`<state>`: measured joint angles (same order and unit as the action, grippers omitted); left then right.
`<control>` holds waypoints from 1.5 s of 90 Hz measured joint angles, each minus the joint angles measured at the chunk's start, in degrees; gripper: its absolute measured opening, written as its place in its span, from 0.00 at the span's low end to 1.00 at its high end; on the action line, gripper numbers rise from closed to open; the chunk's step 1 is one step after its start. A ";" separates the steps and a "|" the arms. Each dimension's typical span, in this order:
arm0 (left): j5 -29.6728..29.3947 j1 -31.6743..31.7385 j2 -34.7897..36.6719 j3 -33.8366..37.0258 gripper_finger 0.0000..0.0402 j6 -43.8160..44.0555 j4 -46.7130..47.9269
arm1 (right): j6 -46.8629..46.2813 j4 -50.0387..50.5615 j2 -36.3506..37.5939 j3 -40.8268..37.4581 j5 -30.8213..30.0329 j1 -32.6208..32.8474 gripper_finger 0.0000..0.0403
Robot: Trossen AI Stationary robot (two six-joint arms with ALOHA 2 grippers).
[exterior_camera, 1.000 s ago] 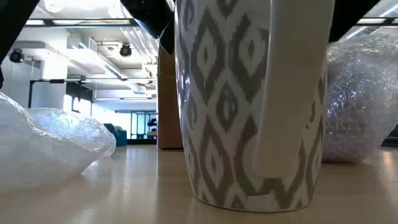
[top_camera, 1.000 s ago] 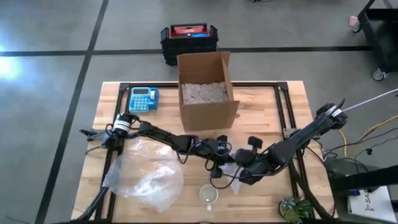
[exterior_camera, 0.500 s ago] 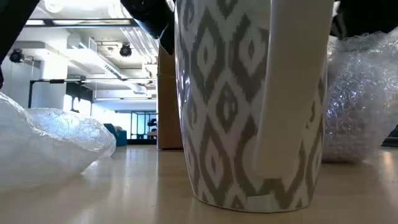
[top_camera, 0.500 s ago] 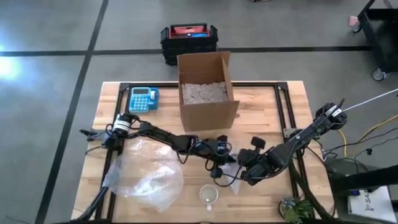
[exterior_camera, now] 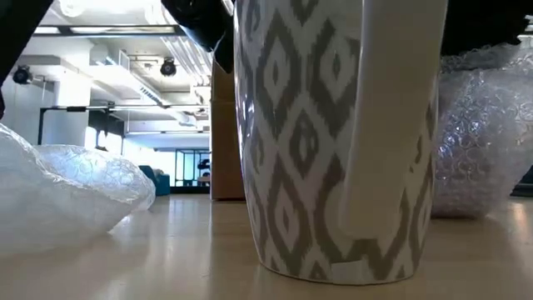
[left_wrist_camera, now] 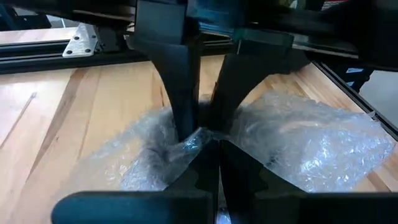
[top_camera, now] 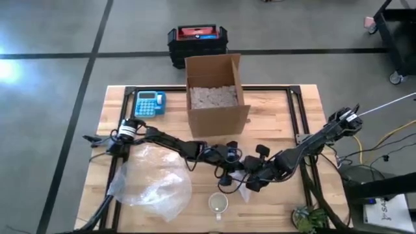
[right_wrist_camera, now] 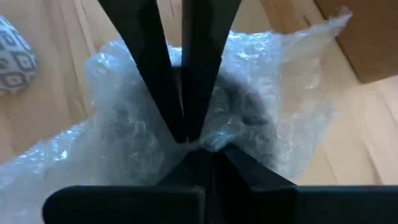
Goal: Wrap mug
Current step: Wrap the purple mug using the right bubble wrap
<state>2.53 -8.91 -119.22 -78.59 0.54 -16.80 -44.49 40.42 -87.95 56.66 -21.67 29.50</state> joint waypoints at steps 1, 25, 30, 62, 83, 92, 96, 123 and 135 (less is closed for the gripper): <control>0.14 -0.02 0.28 0.02 0.00 0.00 0.22 | 0.38 -0.26 -0.03 -0.01 0.00 -0.02 0.01; -0.13 -0.11 6.27 0.15 0.00 -0.25 4.23 | 4.52 -4.62 -0.27 -0.17 0.91 -0.24 0.01; -0.32 -0.05 5.70 0.13 0.00 -0.26 4.66 | 4.65 -5.16 -0.27 -0.40 1.00 -0.51 0.01; -0.29 0.02 -1.68 -0.10 0.00 -0.20 1.45 | 4.80 -9.35 -0.04 -2.44 2.85 -2.01 0.01; -0.33 0.11 -2.16 -0.15 0.00 -0.22 1.41 | 4.43 3.11 1.40 5.37 4.57 -2.04 0.01; -0.35 0.11 -2.16 -0.15 0.00 -0.20 1.68 | 4.41 9.73 2.15 10.76 3.95 -2.02 0.01; -0.40 0.11 -2.16 -0.15 0.00 -0.20 1.71 | 4.41 11.37 2.39 12.62 4.26 -2.12 0.01; -0.46 0.15 -2.16 -0.15 0.00 -0.20 1.38 | 5.09 9.90 0.80 13.56 12.20 -2.06 0.01; -0.46 0.15 -2.16 -0.11 0.00 -0.20 1.03 | 5.09 8.02 -1.92 10.24 11.45 -3.00 0.01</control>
<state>2.07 -8.75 -121.38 -78.70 0.34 -15.77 -39.40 48.44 -89.88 66.90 -10.22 26.50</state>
